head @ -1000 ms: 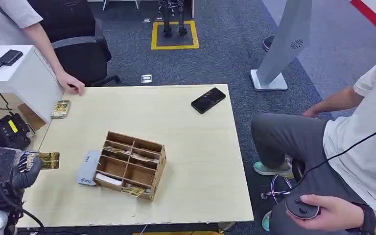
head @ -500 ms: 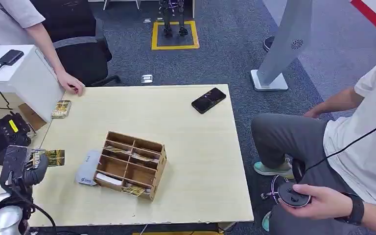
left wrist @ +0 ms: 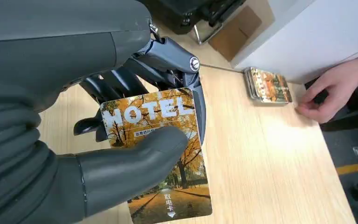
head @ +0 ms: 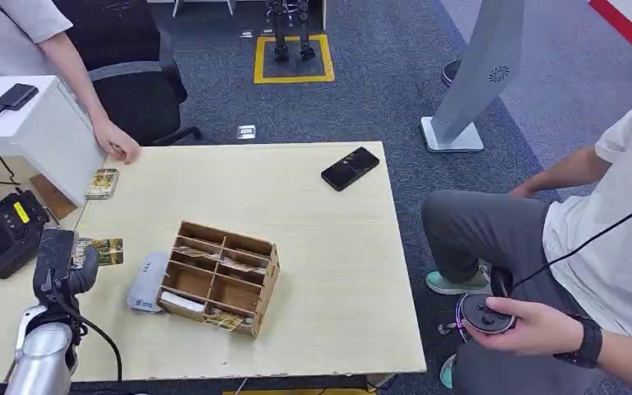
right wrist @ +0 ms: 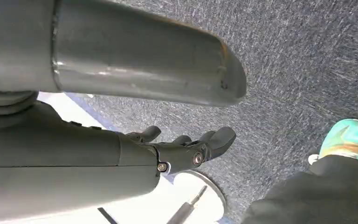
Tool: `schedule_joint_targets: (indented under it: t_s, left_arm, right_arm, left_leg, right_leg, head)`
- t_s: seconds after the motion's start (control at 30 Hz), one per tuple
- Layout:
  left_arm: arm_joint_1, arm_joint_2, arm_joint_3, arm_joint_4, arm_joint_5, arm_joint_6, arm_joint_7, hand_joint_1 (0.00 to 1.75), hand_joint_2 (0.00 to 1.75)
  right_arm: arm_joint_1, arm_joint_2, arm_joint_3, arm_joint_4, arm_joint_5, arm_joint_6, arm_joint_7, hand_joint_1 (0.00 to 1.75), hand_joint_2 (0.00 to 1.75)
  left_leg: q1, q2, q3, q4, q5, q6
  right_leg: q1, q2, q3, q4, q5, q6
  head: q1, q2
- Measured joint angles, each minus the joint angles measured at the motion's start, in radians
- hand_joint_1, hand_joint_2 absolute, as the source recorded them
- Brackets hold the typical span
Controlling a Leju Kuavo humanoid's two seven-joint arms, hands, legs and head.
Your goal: Pass the card to the sensor for recognition and then transmit it.
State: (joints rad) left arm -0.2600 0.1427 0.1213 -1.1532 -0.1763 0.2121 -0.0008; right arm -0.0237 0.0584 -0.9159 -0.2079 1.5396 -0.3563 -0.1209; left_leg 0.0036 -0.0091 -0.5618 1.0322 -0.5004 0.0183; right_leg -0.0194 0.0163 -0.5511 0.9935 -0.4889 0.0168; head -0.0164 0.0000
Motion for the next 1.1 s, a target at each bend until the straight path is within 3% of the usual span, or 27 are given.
schedule_joint_targets:
  t_s: [0.5,1.1]
  left_arm:
    - [-0.046,-0.07,-0.019,0.074,0.025,-0.013,-0.015,1.75,1.75]
    - [-0.024,-0.069,-0.074,0.081,-0.13,0.021,0.0,1.75,1.75]
  right_arm:
    - [0.0,0.002,0.022,0.003,0.0,0.001,0.007,0.0,0.0]
    - [0.002,0.005,0.023,0.007,0.0,0.003,0.007,0.0,0.0]
  left_leg:
    - [0.0,0.0,0.0,0.0,0.0,0.0]
    - [0.0,0.0,-0.001,0.0,0.0,0.0]
  right_leg:
    - [0.0,0.0,0.0,0.0,0.0,0.0]
    - [0.0,0.0,0.0,0.0,0.0,0.0]
  head:
    - [0.0,0.0]
    - [0.0,0.0]
